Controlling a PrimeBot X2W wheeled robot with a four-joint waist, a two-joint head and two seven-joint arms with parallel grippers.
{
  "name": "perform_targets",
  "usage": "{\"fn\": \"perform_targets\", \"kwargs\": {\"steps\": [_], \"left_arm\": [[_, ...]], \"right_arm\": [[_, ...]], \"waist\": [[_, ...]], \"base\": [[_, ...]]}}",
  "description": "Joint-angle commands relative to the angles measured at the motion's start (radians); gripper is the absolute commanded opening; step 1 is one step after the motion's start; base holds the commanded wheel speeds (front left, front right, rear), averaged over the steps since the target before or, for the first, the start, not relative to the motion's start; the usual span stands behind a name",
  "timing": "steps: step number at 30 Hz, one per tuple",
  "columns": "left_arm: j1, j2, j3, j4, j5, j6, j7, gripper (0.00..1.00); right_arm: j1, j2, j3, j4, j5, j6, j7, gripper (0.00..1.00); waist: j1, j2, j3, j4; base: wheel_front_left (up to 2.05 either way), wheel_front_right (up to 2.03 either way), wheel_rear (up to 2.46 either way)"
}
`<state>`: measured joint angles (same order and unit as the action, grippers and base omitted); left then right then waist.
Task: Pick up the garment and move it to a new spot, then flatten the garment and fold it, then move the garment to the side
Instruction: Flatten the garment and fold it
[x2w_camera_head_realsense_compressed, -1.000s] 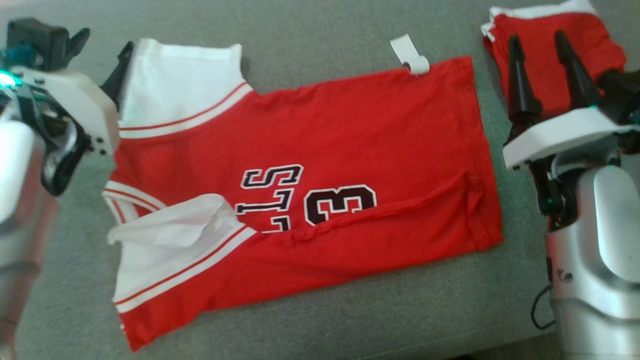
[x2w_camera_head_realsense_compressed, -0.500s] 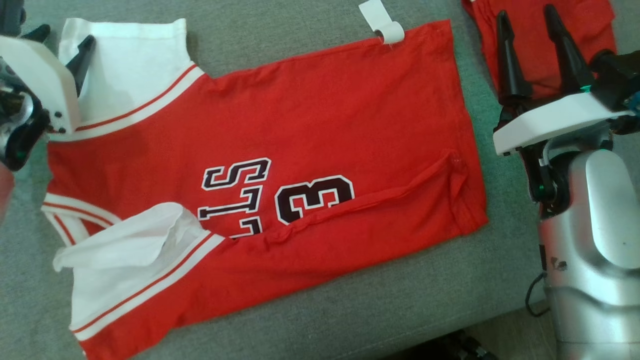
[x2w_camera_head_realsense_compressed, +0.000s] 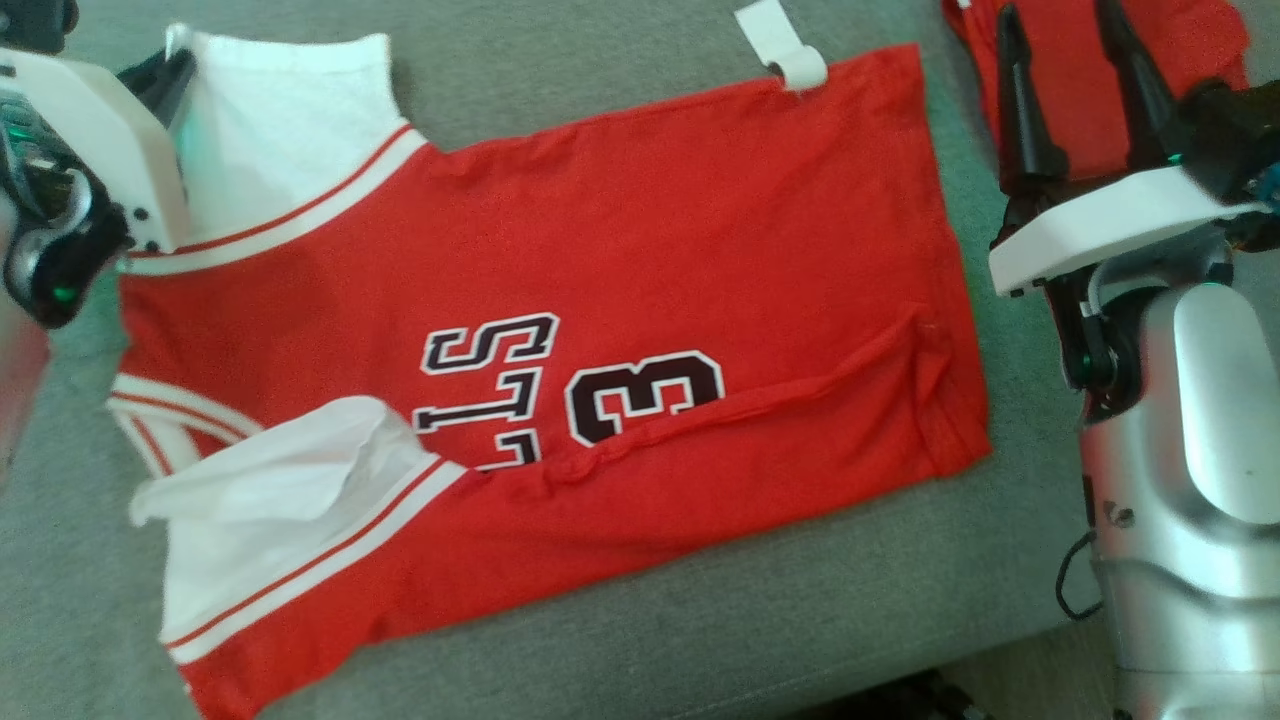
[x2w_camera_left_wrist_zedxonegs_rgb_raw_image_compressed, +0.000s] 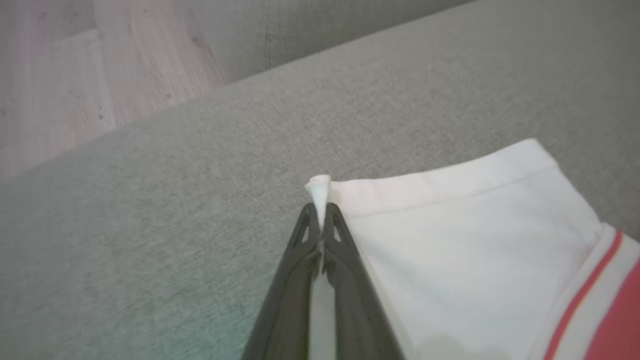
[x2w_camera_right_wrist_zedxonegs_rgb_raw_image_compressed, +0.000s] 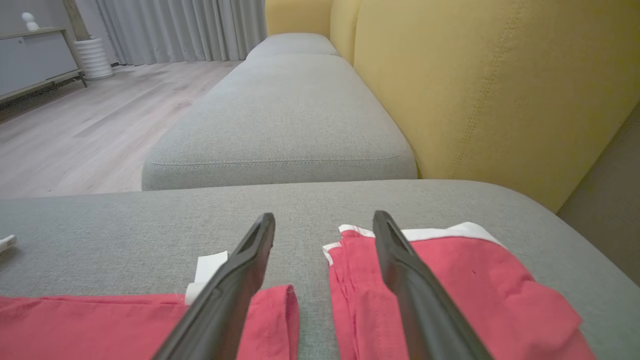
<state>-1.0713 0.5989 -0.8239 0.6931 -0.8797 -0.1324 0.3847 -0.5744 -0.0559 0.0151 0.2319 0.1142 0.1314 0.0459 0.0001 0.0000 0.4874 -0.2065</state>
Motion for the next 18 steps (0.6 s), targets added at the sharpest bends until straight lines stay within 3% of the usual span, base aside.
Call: {"fn": "perform_targets", "kwargs": {"steps": [1,9,18], "left_arm": [[-0.029,0.037,0.035,-0.012,0.007,0.002,-0.036,0.00],[-0.020,-0.018,0.033,-0.027,0.070,0.010,-0.313,0.00],[0.041,0.000,0.002,-0.174,0.098,0.016,-0.361,0.00]], "right_arm": [[-0.018,0.005,0.014,-0.029,-0.010,-0.001,0.006,1.00],[-0.032,-0.052,0.021,0.027,0.001,-0.001,0.074,1.00],[-0.067,-0.160,0.051,0.196,0.042,-0.001,0.160,1.00]], "waist": [[-0.0001,0.0000,-0.021,0.022],[-0.0001,0.0000,-0.104,0.129],[-0.0001,0.0000,-0.124,0.232]], "base": [[0.00,0.00,0.00],[0.00,0.00,0.00],[0.00,0.00,0.00]]}}
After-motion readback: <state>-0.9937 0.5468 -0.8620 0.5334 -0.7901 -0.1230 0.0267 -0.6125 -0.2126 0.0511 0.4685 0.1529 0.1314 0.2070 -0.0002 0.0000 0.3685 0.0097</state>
